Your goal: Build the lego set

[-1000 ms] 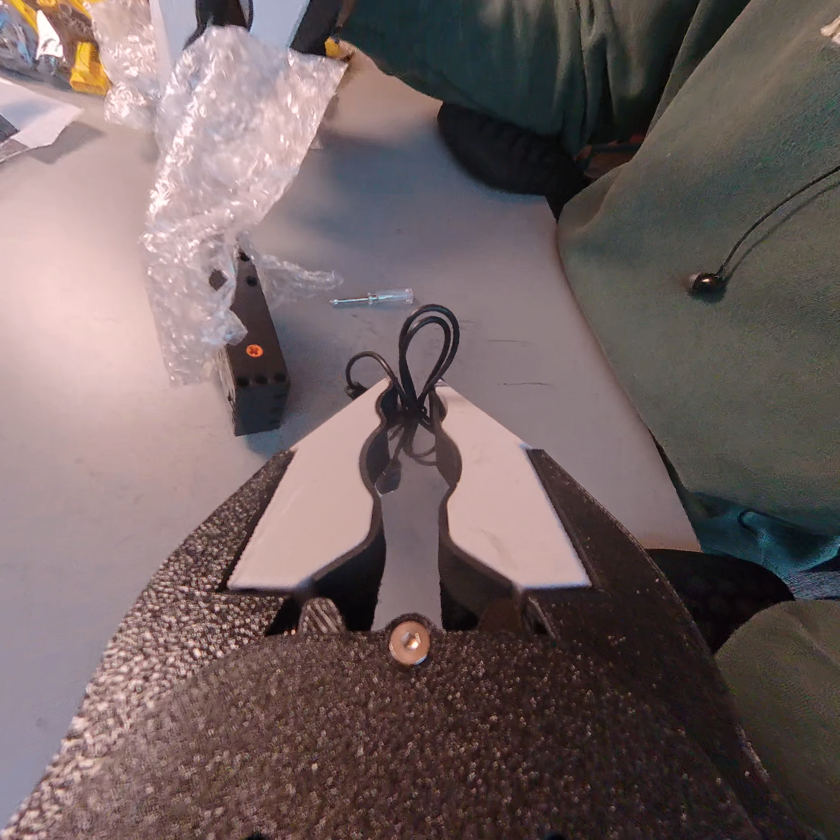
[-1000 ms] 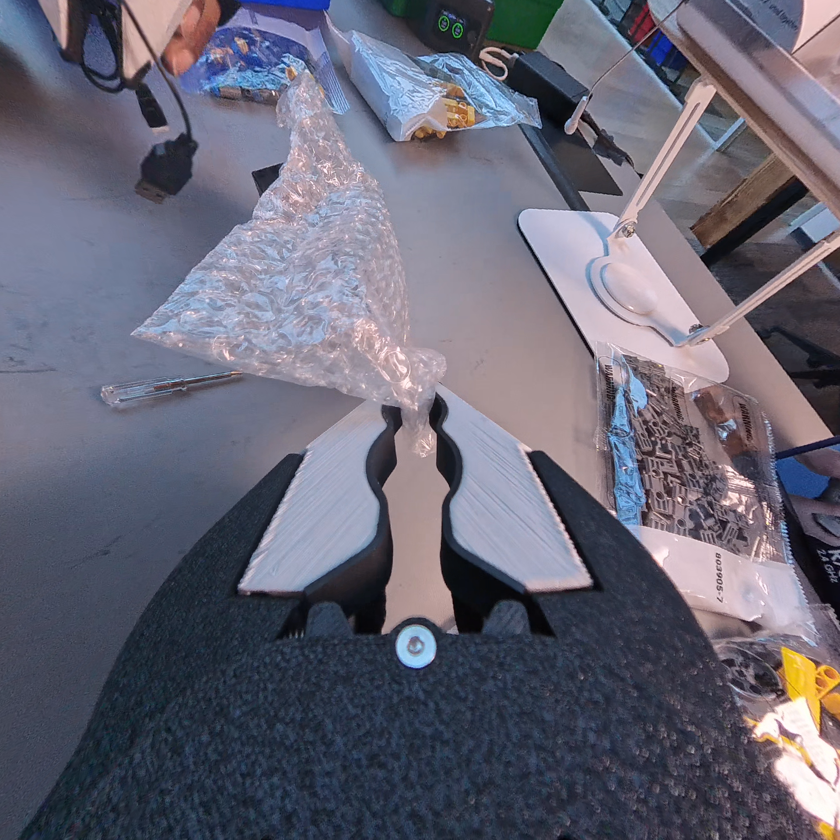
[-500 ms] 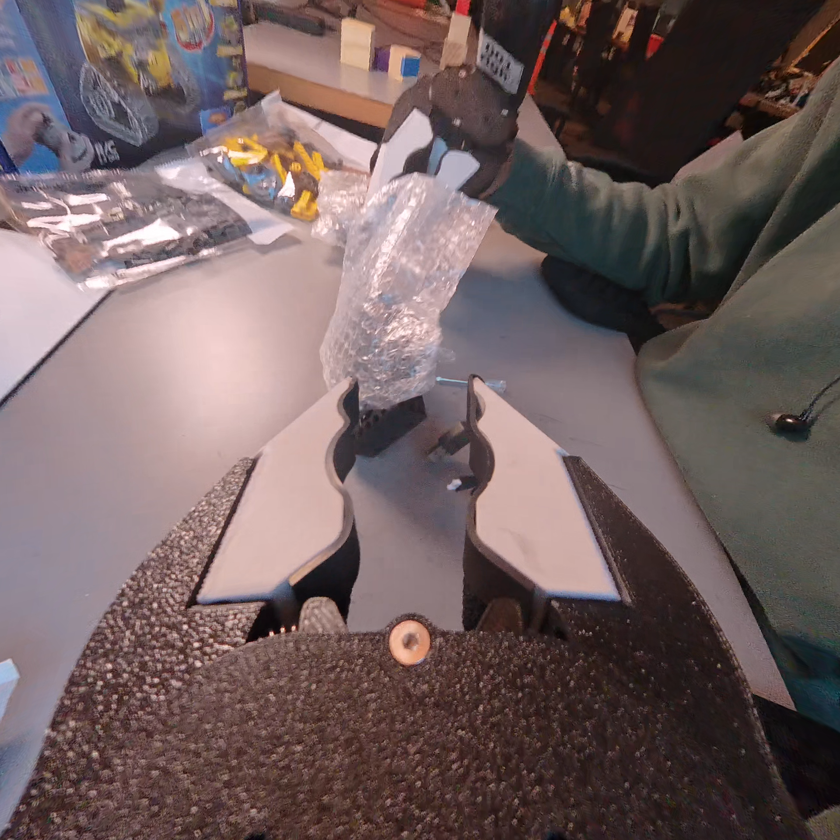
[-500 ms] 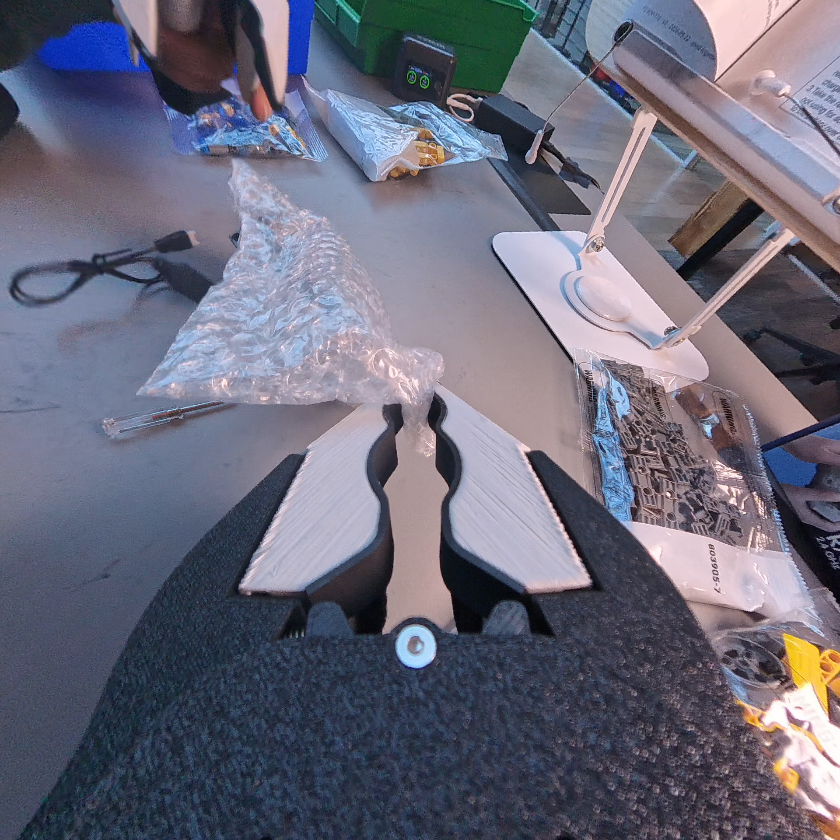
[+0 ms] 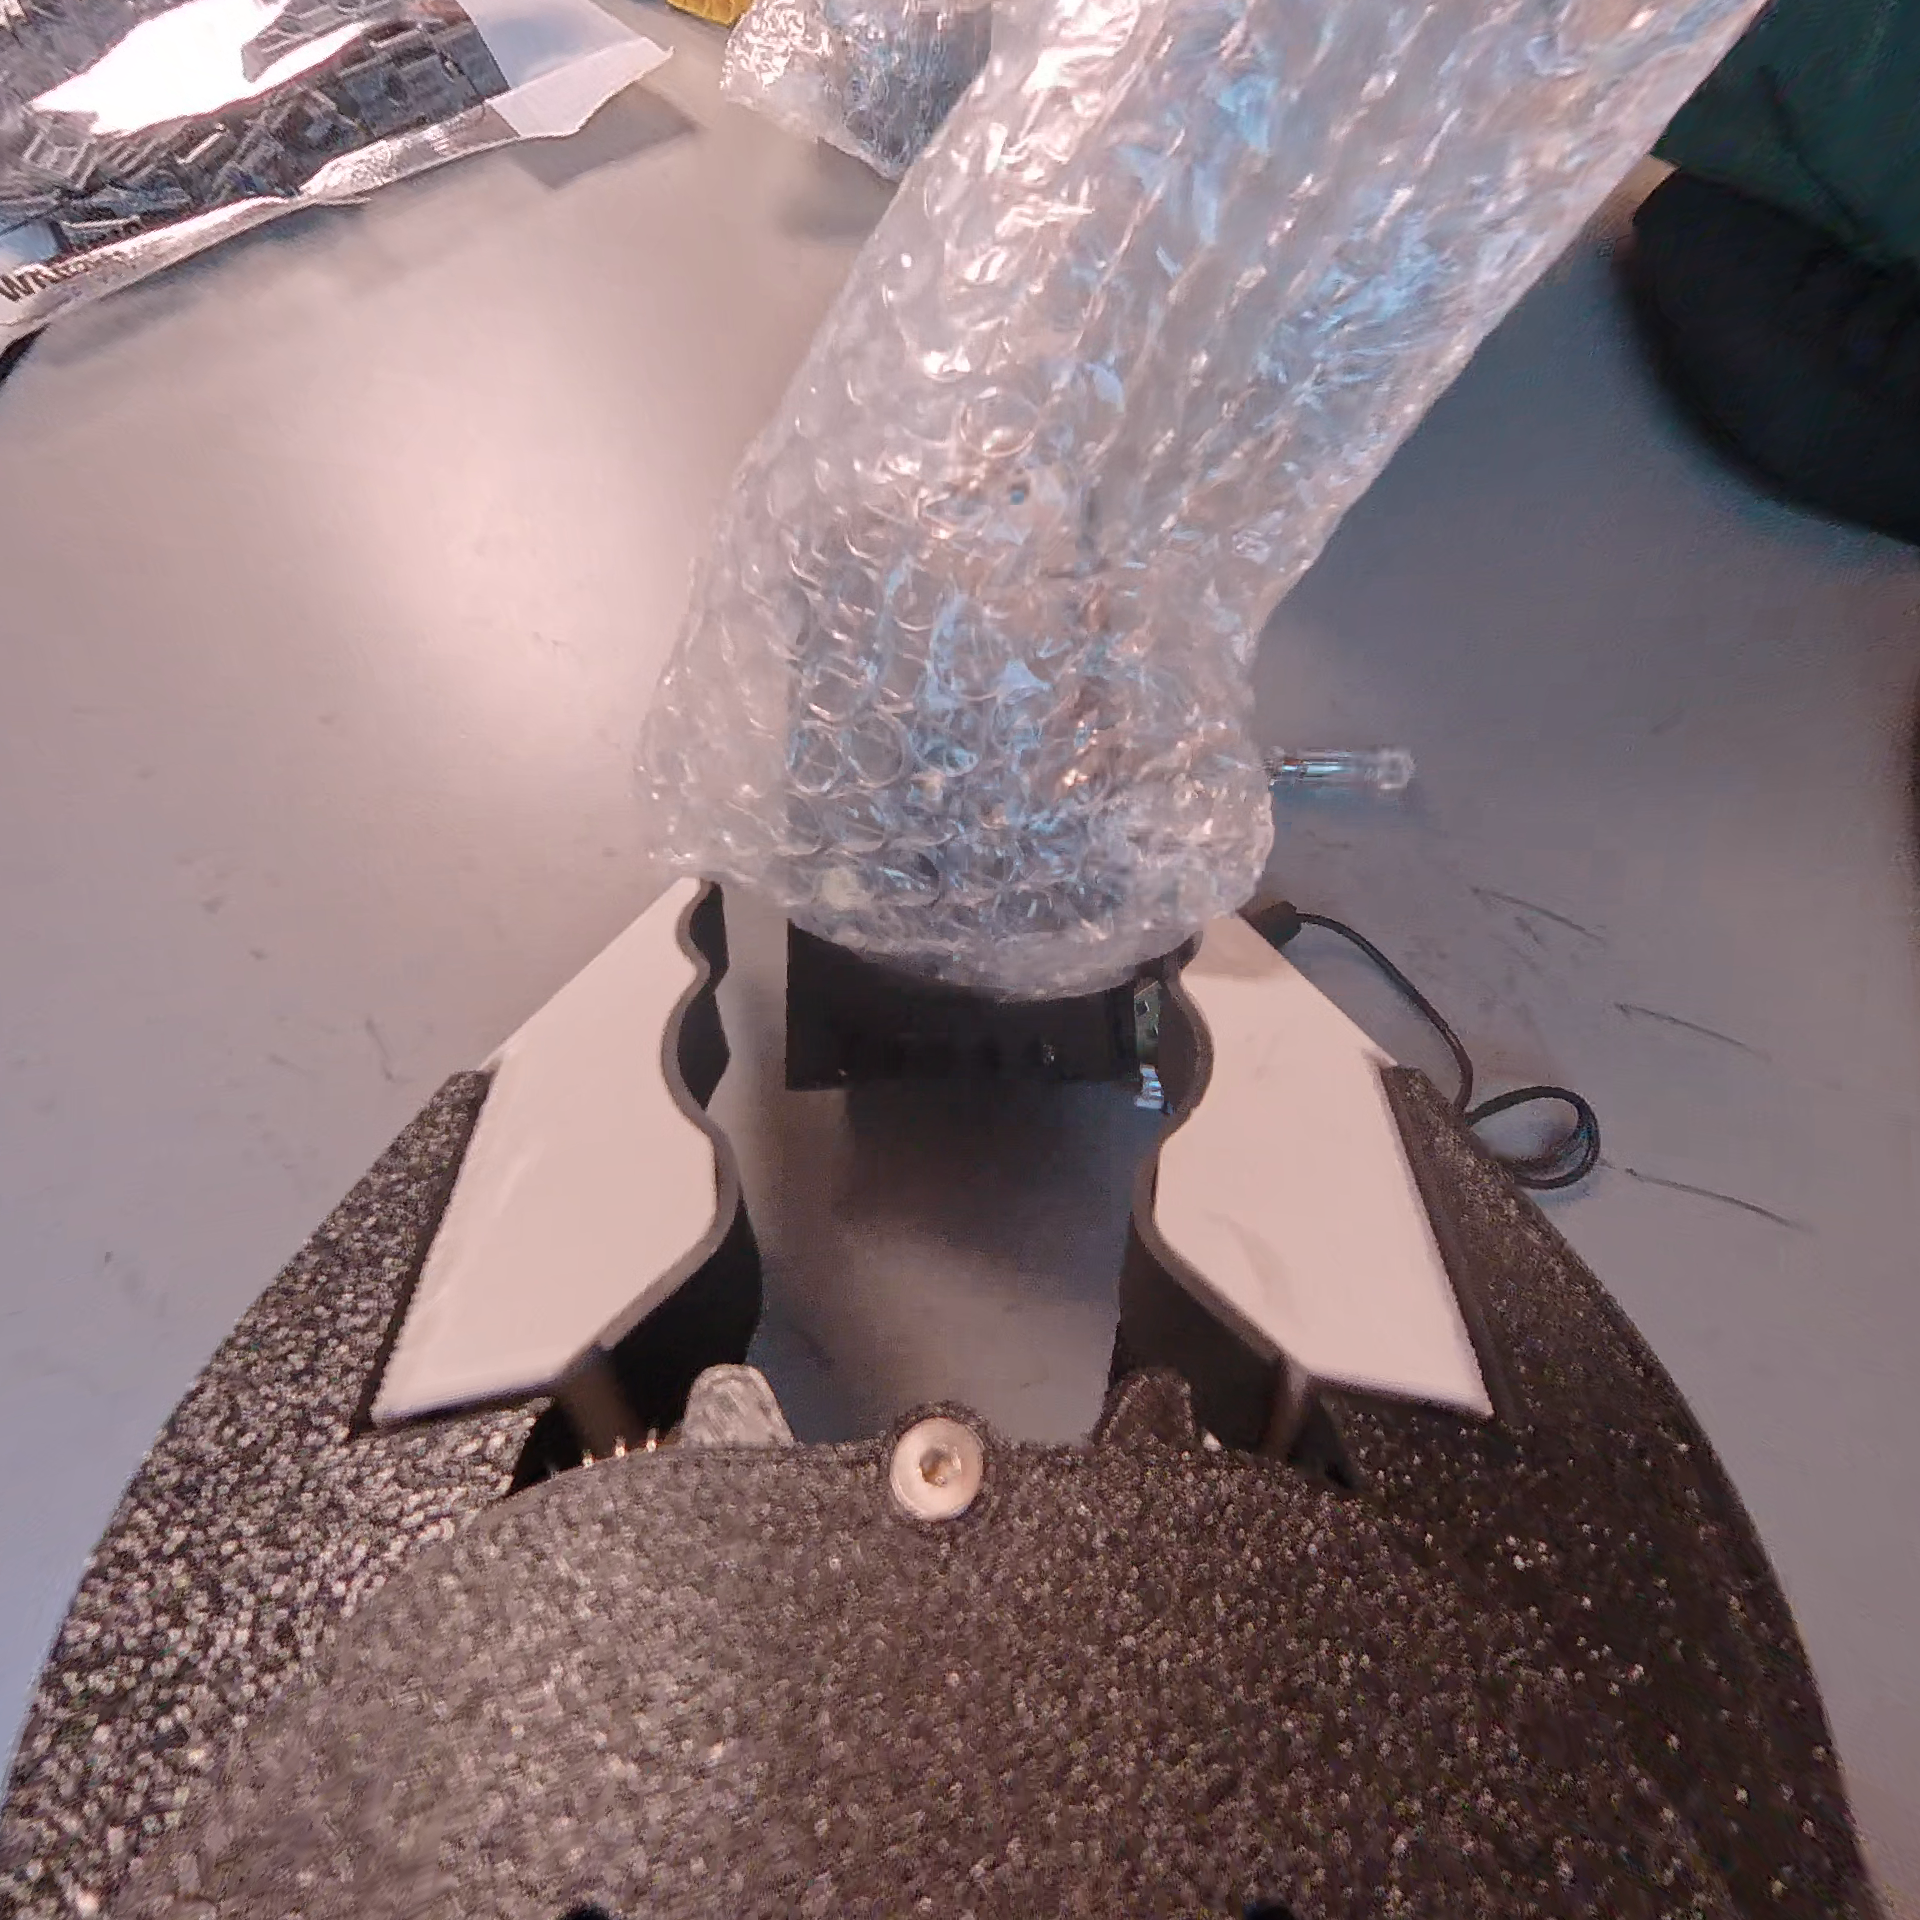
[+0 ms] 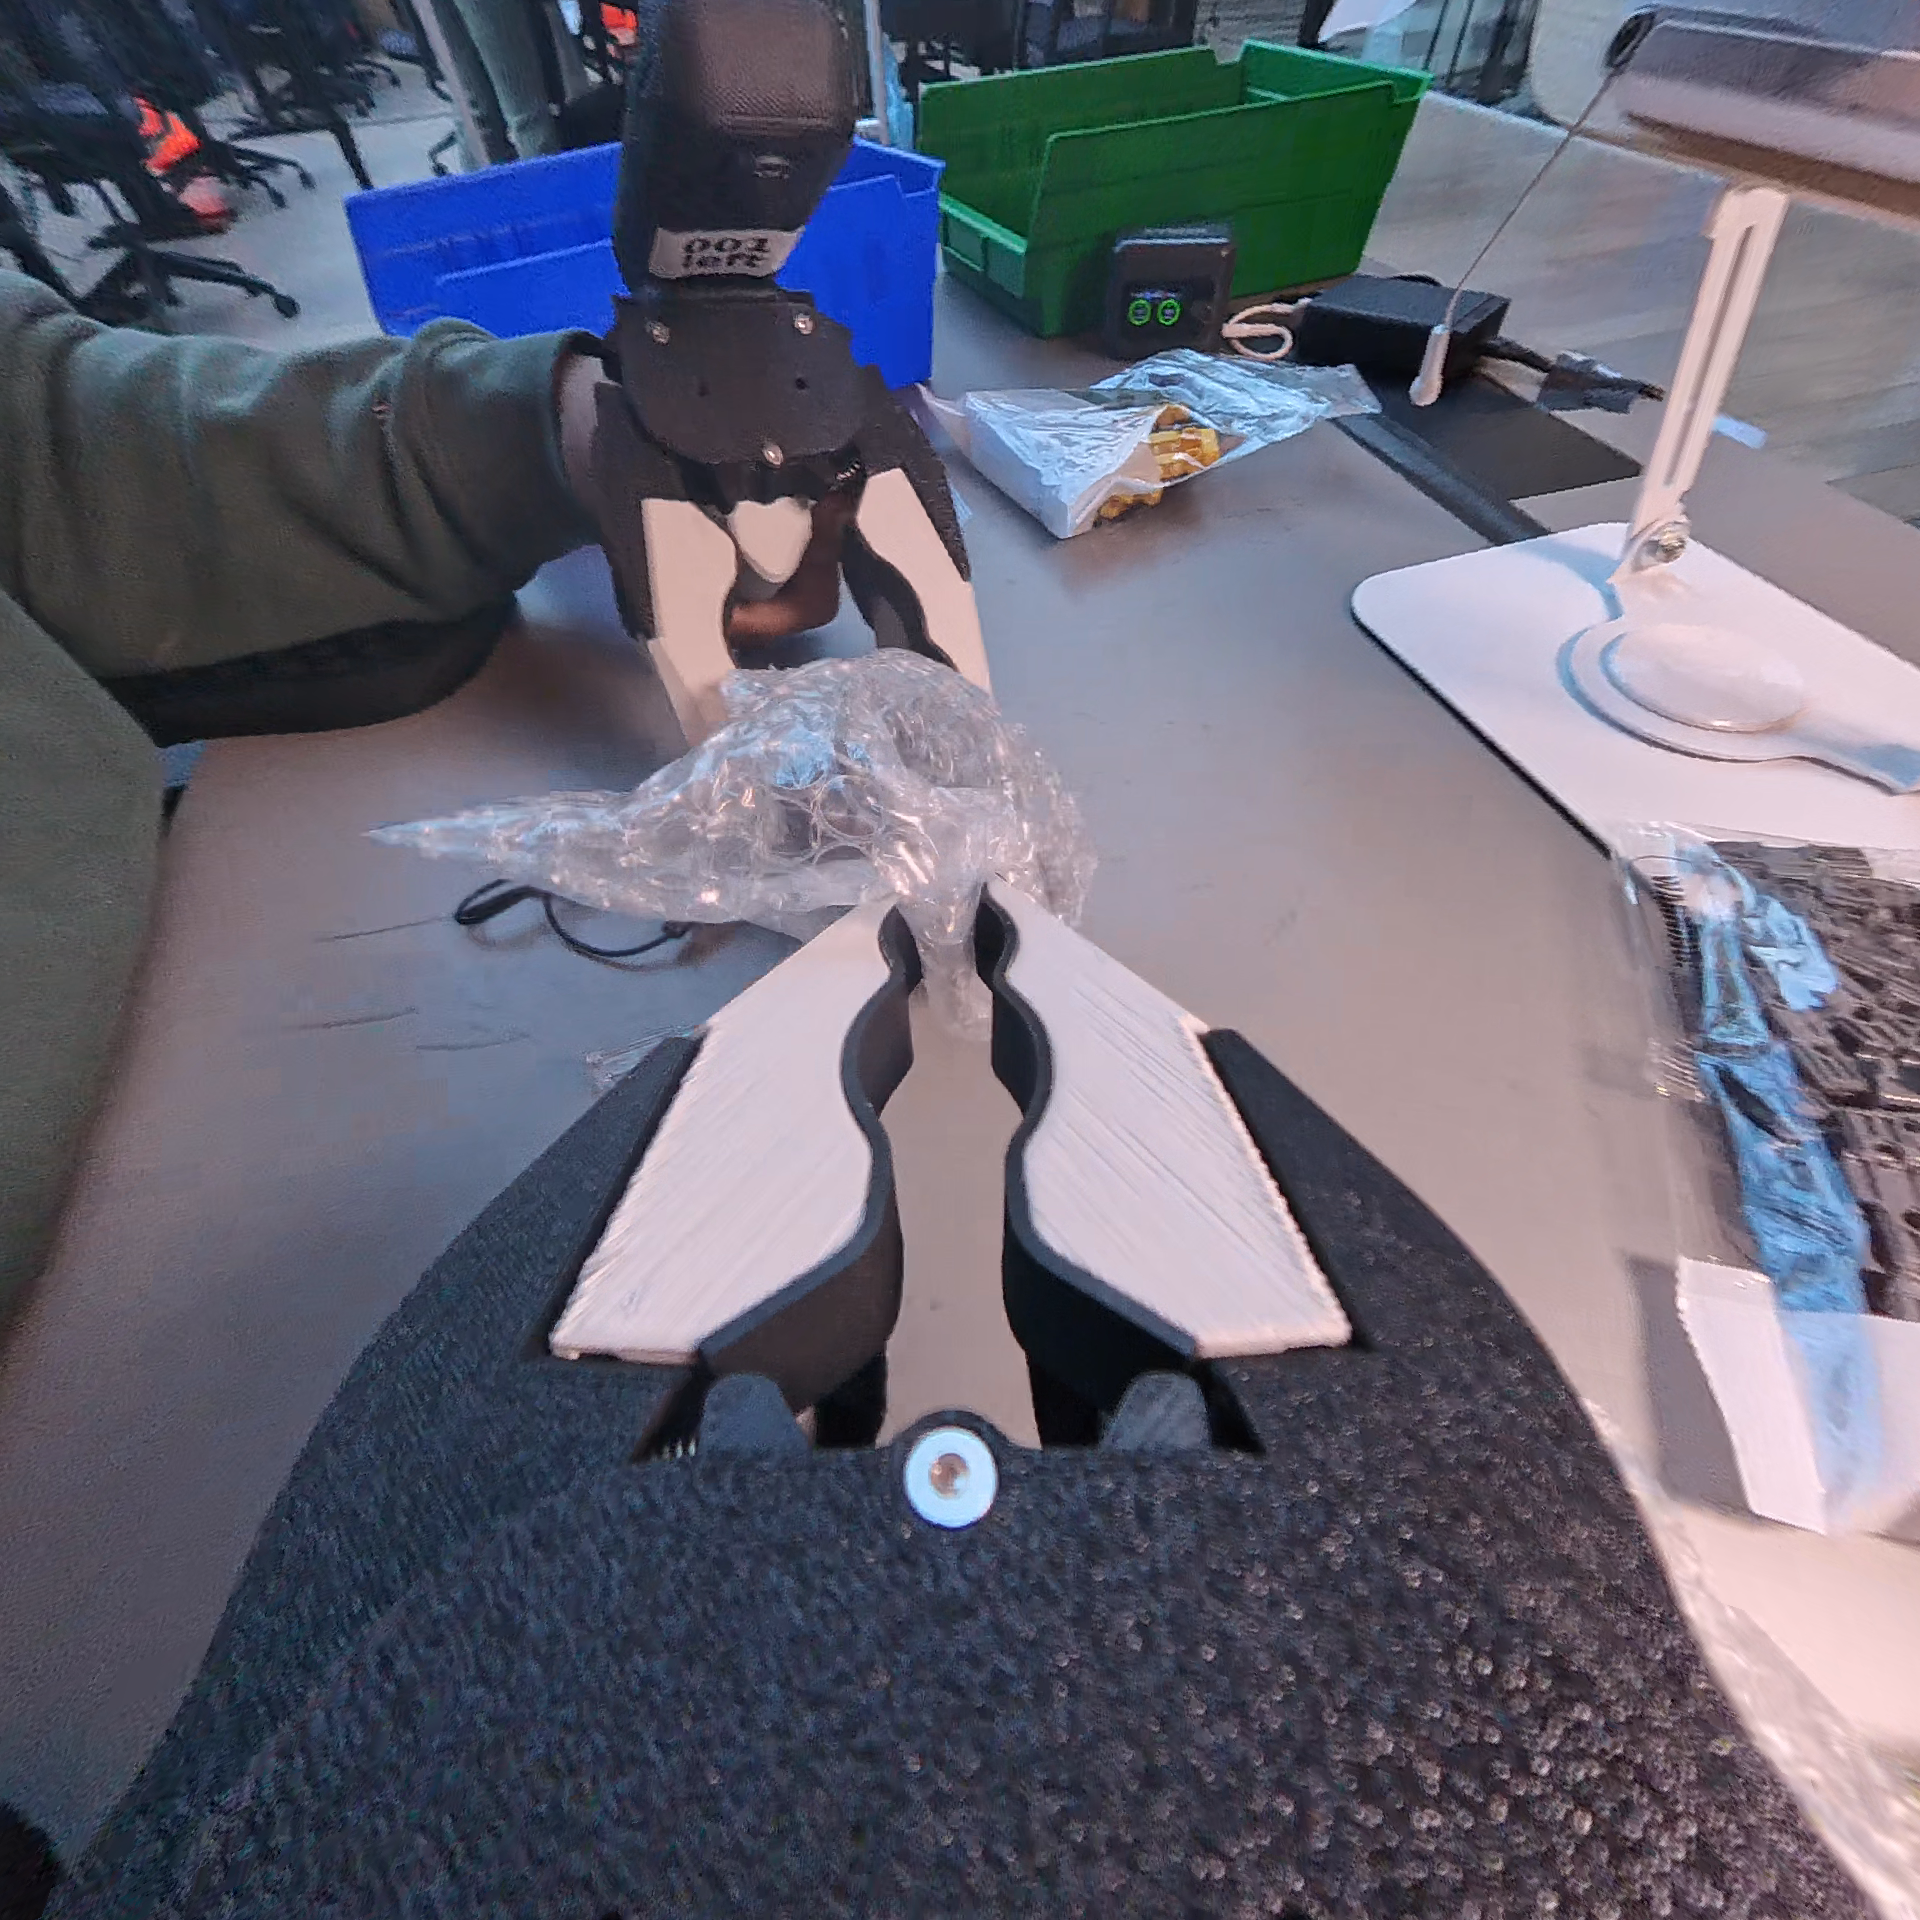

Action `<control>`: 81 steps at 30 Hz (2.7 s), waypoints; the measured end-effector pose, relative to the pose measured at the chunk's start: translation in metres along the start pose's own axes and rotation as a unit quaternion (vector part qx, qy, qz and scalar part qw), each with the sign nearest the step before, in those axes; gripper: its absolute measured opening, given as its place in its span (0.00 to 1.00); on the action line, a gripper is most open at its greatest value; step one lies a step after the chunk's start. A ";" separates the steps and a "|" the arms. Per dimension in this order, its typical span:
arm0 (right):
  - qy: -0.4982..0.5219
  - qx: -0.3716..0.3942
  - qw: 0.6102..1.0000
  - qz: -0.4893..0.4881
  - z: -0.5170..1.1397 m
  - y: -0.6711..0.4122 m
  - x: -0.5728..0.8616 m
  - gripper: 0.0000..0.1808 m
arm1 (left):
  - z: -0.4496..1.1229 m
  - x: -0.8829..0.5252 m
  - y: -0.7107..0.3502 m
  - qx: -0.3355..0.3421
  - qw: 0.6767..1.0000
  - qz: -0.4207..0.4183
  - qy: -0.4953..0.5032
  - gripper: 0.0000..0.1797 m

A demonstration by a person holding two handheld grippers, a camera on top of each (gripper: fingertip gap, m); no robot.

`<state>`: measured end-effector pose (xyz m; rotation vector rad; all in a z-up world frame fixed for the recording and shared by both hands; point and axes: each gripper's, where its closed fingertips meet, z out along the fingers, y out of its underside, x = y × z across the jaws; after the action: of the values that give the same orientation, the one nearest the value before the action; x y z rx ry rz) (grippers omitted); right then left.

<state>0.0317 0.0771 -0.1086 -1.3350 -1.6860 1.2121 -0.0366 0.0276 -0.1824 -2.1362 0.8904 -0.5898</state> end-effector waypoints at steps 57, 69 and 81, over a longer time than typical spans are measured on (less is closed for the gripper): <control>-0.111 0.159 0.913 0.358 -0.003 -0.020 0.026 0.05 | -0.081 -0.021 -0.079 0.274 0.958 -0.082 -0.011 0.00; -0.014 0.143 0.931 0.334 -0.001 -0.010 0.049 0.05 | -0.069 -0.055 -0.053 0.273 0.919 -0.285 0.015 0.01; 0.092 0.020 0.995 -0.031 0.052 -0.021 -0.009 0.20 | -0.078 -0.107 -0.015 0.273 0.878 -0.378 -0.104 0.01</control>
<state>-0.0203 0.0542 -0.1073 -1.3173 -1.5539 1.0480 -0.1499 0.0795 -0.1359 -1.9005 -0.2686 -0.8440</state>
